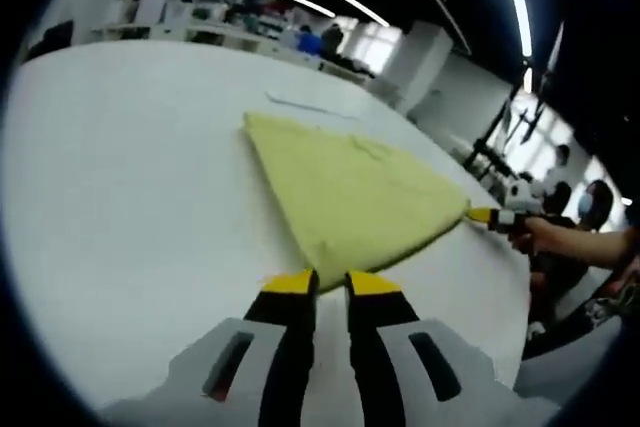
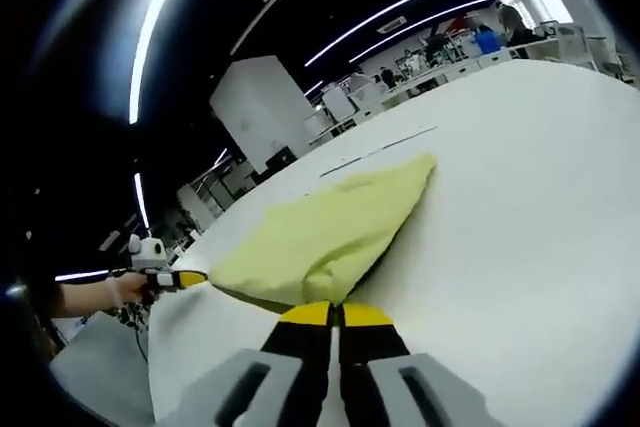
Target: Fold the garment on the visible template until the final outline fits inside the template.
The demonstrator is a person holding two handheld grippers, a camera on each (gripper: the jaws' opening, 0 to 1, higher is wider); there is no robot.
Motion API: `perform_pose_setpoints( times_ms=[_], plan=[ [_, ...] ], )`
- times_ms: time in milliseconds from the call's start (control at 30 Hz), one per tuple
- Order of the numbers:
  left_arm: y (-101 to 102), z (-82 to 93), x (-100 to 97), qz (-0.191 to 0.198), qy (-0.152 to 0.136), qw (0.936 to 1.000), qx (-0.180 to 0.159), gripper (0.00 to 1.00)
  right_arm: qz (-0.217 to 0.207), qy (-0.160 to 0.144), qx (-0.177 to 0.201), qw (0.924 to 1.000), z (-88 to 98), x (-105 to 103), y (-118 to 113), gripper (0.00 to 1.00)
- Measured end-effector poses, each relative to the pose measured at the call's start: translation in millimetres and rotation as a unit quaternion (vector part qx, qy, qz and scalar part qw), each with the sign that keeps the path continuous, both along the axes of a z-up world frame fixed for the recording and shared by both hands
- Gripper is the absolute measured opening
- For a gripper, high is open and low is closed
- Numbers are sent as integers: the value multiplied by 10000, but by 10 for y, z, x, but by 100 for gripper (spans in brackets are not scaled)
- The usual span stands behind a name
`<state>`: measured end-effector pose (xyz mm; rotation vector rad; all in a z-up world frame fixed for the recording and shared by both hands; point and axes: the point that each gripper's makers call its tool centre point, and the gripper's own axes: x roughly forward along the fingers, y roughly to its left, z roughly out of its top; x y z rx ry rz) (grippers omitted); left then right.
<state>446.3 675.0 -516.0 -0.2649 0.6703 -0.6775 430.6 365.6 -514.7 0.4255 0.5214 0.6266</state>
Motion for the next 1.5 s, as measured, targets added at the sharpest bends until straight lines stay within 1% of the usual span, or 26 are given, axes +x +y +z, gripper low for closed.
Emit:
perform_pose_setpoints(
  times_ms=[67,133,167,233,333,400,467,533,567,633,667,733,900,1000,1133,1267,1333,1433,1500],
  plan=[
    [9,0,3,27,69,10000,-60,0,99,-100,-28,9999,49,-7,-15,0],
    [16,-15,-1,-22,61,10000,41,0,198,-144,-58,9997,73,-10,-50,0],
    [18,-16,2,-7,78,10000,36,0,222,-147,-95,9996,76,-12,-71,0],
    [17,7,8,-4,18,10000,4,0,282,-252,-165,9991,106,-12,-124,0],
    [53,14,10,74,51,9999,-69,0,528,-511,-358,9967,153,-19,-208,0],
    [92,12,13,146,81,9998,-91,0,659,-487,-390,9959,149,-35,-243,0],
    [119,27,7,191,104,9996,-164,0,838,-610,-533,9932,165,-45,-283,0],
    [118,36,-1,195,98,9996,-167,0,1104,-709,-670,9891,181,-90,-279,0],
    [114,36,-5,184,98,9996,-165,0,1193,-726,-741,9874,170,-105,-280,0],
    [107,24,-13,167,114,9997,-150,0,1300,-661,-858,9856,132,-140,-290,0],
    [114,11,-13,204,144,9996,-147,0,1283,-677,-876,9855,131,-136,-297,0],
    [114,-4,-19,269,242,9991,-236,0,1210,-610,-812,9874,118,-142,-332,0],
    [84,-18,-68,156,252,9993,-209,0,1226,-597,-825,9872,84,-186,-303,0],
    [101,-52,-106,196,371,9988,-265,0,1150,-504,-732,9894,33,-219,-319,0],
    [97,-79,-173,173,435,9985,-278,0,1141,-487,-705,9898,29,-300,-322,0],
    [70,-90,-280,85,484,9984,-280,0,1088,-452,-633,9910,48,-373,-344,0],
    [60,-95,-344,67,554,9980,-306,0,1073,-437,-610,9914,55,-426,-361,0],
    [26,-106,-496,18,659,9973,-330,0,1047,-408,-575,9920,58,-538,-391,0],
    [11,-106,-588,12,668,9971,-351,0,1012,-400,-527,9927,60,-604,-421,0]
  ],
)
